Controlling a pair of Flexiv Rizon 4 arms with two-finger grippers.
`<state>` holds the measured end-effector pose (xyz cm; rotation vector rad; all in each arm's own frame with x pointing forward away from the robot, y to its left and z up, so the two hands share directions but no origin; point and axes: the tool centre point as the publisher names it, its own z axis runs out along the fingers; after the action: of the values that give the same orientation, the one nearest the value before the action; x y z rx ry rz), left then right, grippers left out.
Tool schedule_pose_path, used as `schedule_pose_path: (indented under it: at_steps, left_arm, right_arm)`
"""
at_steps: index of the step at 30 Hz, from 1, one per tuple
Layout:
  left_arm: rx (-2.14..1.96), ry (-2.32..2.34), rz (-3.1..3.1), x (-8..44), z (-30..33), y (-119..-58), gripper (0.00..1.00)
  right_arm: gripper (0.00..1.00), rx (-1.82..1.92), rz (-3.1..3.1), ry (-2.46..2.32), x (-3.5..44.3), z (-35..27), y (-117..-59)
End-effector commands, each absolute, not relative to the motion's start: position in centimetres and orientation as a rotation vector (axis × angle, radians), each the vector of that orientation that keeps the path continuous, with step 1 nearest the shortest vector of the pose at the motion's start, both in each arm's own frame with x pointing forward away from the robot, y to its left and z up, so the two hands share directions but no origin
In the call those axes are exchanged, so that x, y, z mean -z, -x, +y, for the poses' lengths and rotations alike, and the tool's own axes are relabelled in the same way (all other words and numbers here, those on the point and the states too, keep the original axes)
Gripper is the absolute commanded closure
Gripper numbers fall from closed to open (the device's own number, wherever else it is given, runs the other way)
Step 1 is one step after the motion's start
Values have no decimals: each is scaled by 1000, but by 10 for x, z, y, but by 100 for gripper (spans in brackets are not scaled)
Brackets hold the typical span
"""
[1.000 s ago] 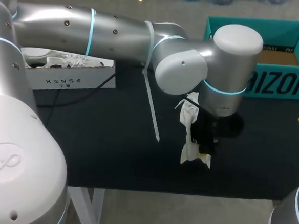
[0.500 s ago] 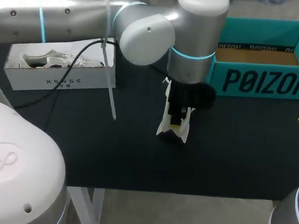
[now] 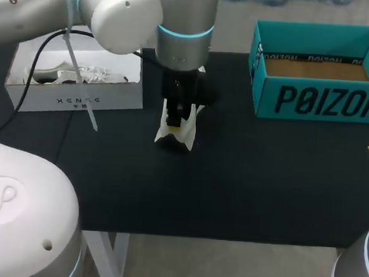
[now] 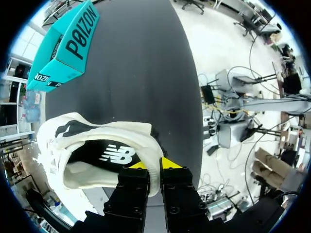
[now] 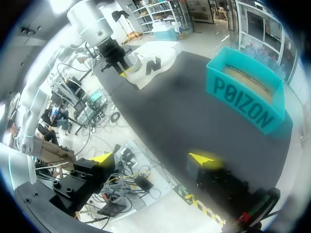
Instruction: Take the shoe out of the shoebox, open the shoe tongue, remove and reinsert the insole, then place the shoe into the shoebox
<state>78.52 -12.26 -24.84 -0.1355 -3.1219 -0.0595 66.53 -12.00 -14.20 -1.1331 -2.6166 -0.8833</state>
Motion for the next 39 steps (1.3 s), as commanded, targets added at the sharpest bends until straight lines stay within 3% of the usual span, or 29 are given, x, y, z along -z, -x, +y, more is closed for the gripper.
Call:
schedule_pose_path:
  at_steps: [1,17,28,39]
  left_arm:
    - [-15,139,-3126,246,-110,-783,100]
    - [-15,139,-3126,246,-110,-783,100]
    - [231,666,-3201,197,-12,-839,100]
    - [369,1117,-3009,198,74,-896,100]
  right_arm:
    - [0,879,-2616,1133,143,-120,-667]
    - [0,879,-2616,1133,143,-120,-667]
    - [0,879,-2616,1133,143,-120,-667]
    - [0,879,-2616,1133,143,-120,-667]
